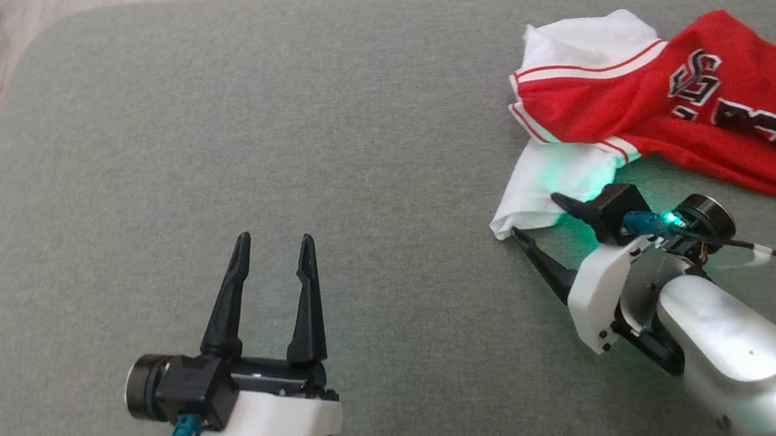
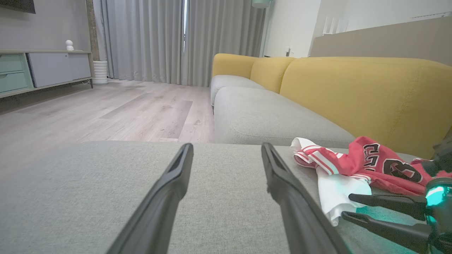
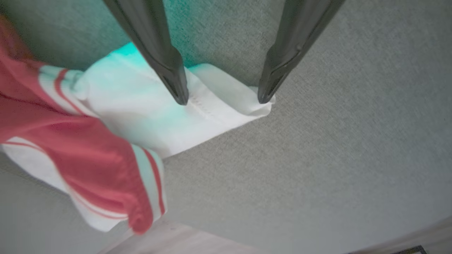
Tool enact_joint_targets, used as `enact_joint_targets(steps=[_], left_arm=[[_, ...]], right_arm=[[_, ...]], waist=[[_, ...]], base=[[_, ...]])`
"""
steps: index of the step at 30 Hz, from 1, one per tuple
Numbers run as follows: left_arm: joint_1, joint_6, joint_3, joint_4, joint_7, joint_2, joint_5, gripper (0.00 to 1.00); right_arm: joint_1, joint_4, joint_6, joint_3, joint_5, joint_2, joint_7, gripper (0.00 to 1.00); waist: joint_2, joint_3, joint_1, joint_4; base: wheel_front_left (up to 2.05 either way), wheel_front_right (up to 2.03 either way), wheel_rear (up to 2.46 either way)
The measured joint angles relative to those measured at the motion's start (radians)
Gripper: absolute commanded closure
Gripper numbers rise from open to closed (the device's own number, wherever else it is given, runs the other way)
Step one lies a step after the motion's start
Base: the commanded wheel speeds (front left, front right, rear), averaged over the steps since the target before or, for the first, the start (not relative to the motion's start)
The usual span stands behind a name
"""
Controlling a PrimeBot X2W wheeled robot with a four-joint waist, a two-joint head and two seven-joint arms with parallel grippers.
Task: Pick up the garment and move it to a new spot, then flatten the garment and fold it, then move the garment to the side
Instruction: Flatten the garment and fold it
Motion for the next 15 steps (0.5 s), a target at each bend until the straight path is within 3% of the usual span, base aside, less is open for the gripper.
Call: enact_joint_targets(steps=[10,11,12,13,15], left_arm=[[-0.007,0.015,-0.009,0.000,-0.001,0.000,-0.020,0.00],[-0.007,0.017,-0.009,0.000,-0.001,0.000,-0.021,0.00],[-0.007,0.019,-0.008,0.000,-0.001,0.000,-0.021,0.00],[-0.007,0.021,-0.008,-0.001,-0.001,0.000,-0.021,0.00],[-0.007,0.023,-0.008,-0.001,-0.001,0.000,-0.021,0.00]], right_arm=[[-0.129,0.207,0.000,0.044,-0.001,0.007,0.013,0.00],[-0.139,0.221,0.000,0.044,-0.002,0.011,0.005,0.06],[-0.146,0.234,0.000,0.044,-0.002,0.015,0.000,0.39],[-0.154,0.246,0.000,0.043,-0.002,0.019,-0.008,1.00],[-0.163,0.267,0.000,0.038,-0.002,0.029,-0.032,1.00]], waist=[[0.0000,0.028,0.0000,0.044],[0.0000,0.030,-0.0001,0.044],[0.0000,0.032,-0.0001,0.043],[0.0000,0.033,0.0000,0.041],[0.0000,0.036,0.0000,0.037]], base=[[0.00,0.00,0.00],[0.00,0.00,0.00],[0.00,0.00,0.00],[0.00,0.00,0.00],[0.00,0.00,0.00]])
